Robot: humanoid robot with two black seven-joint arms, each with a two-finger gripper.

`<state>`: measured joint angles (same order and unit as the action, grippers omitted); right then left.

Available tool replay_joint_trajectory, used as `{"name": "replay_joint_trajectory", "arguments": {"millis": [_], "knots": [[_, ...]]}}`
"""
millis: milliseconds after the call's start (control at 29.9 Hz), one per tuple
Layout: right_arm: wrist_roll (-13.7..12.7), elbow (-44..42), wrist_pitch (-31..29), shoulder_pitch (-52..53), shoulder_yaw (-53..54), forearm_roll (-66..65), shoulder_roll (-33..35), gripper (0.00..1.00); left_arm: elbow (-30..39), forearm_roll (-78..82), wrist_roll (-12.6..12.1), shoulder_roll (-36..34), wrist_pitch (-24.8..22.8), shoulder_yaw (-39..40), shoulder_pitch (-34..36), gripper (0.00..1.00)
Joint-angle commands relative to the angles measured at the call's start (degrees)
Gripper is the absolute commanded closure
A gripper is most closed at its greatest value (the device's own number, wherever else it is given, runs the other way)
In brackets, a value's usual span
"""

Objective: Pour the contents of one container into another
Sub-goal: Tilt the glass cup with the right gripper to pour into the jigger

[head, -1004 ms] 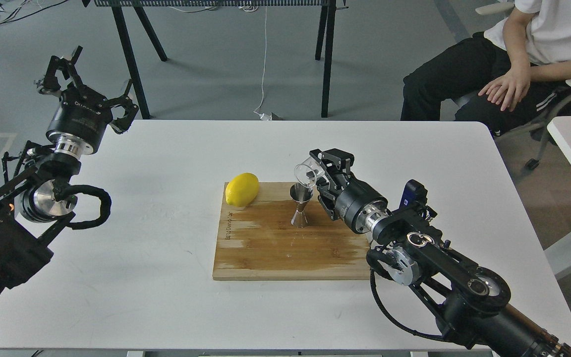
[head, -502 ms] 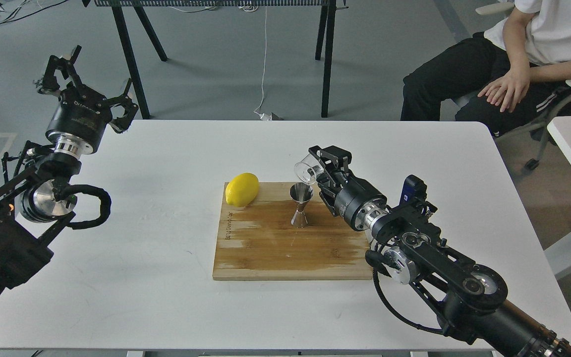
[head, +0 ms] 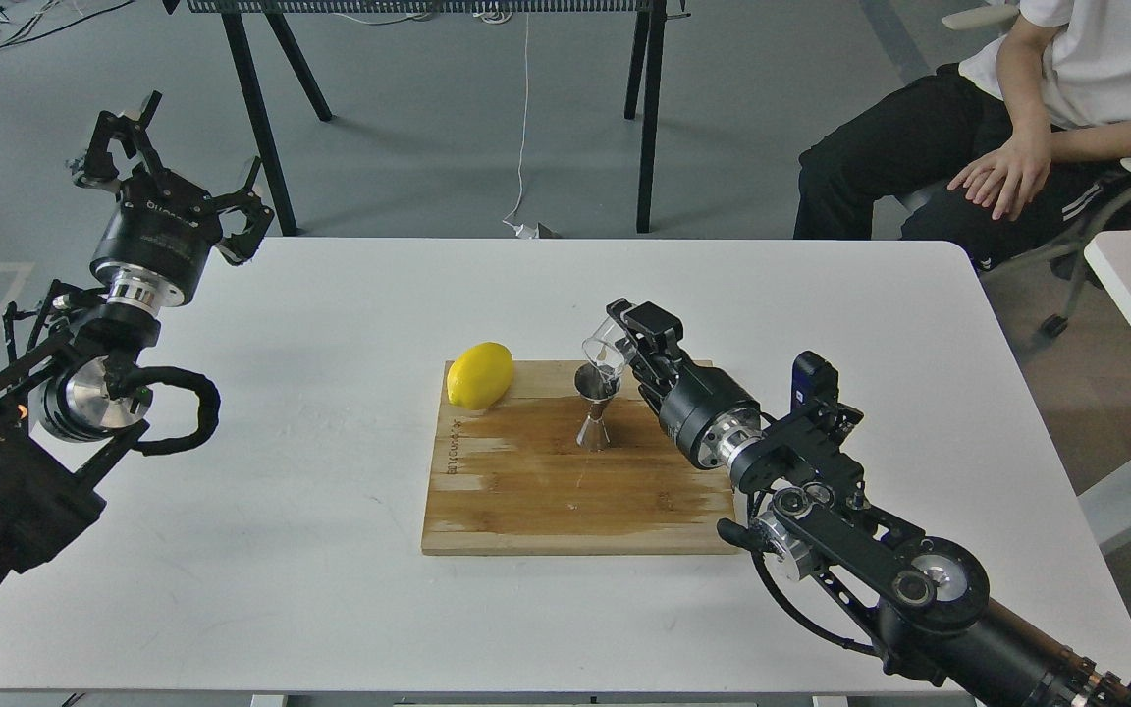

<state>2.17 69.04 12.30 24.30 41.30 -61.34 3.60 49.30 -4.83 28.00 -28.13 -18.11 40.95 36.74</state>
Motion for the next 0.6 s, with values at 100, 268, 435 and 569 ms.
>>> {"name": "replay_joint_trajectory", "arguments": {"millis": [100, 268, 435, 569], "knots": [[0.5, -0.1, 0.7, 0.0, -0.3, -0.5, -0.1, 0.69, 0.0, 0.0, 0.0, 0.0, 0.0, 0.0, 0.0, 0.00], [0.5, 0.0, 0.8, 0.6, -0.7, -1.1, -0.1, 0.69, 0.0, 0.0, 0.0, 0.0, 0.0, 0.1, 0.0, 0.00], [0.5, 0.4, 0.9, 1.5, -0.9, -1.2, -0.9, 0.69, 0.0, 0.0, 0.0, 0.0, 0.0, 0.1, 0.0, 0.00], [0.5, 0.2, 1.2, 1.7, -2.0, -1.3, -0.9, 0.69, 0.0, 0.0, 0.0, 0.0, 0.0, 0.0, 0.0, 0.00]]}}
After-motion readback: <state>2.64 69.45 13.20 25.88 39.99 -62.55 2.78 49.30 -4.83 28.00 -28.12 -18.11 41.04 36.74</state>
